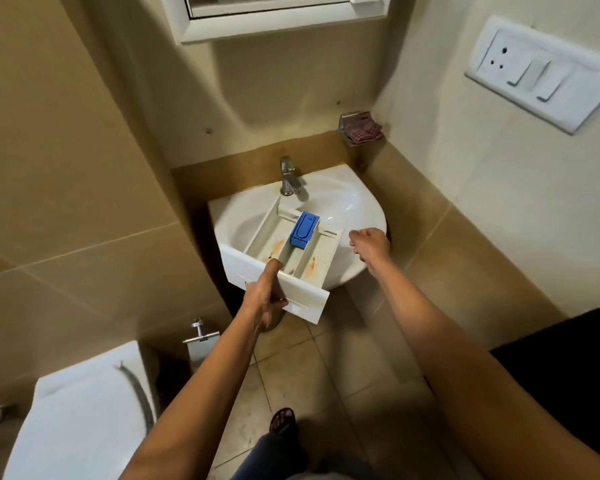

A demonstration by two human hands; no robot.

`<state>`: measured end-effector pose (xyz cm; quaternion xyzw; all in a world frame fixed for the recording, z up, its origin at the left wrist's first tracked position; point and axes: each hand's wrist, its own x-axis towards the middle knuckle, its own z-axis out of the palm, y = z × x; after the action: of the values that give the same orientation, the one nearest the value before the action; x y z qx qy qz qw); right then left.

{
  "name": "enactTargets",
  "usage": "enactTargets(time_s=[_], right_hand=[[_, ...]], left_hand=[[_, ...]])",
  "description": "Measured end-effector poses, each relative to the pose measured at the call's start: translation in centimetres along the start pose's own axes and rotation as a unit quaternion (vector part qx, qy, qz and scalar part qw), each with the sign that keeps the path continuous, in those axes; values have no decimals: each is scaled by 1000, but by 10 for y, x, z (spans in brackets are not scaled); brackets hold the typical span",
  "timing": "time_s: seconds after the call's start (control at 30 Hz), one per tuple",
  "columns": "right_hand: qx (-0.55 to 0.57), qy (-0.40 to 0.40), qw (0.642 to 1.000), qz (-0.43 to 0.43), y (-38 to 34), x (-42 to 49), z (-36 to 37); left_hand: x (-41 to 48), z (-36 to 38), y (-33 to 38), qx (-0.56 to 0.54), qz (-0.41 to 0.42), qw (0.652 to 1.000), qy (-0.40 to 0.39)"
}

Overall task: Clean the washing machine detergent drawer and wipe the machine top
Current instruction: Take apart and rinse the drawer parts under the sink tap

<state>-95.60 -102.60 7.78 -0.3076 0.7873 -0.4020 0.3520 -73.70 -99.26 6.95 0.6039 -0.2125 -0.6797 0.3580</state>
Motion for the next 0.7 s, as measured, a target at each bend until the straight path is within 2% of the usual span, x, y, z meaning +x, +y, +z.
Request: enactTargets(time_s=[0.23, 0.43, 0.7], right_hand=[[-9, -19, 1000, 3, -18, 72, 22], [-33, -62, 997, -20, -39, 131, 41], [-96, -157, 975, -125, -95, 185, 85]], left_hand=[[51, 19, 13, 18, -35, 999, 15], [80, 41, 16, 9, -66, 995, 69], [97, 80, 20, -66, -78, 986, 132]])
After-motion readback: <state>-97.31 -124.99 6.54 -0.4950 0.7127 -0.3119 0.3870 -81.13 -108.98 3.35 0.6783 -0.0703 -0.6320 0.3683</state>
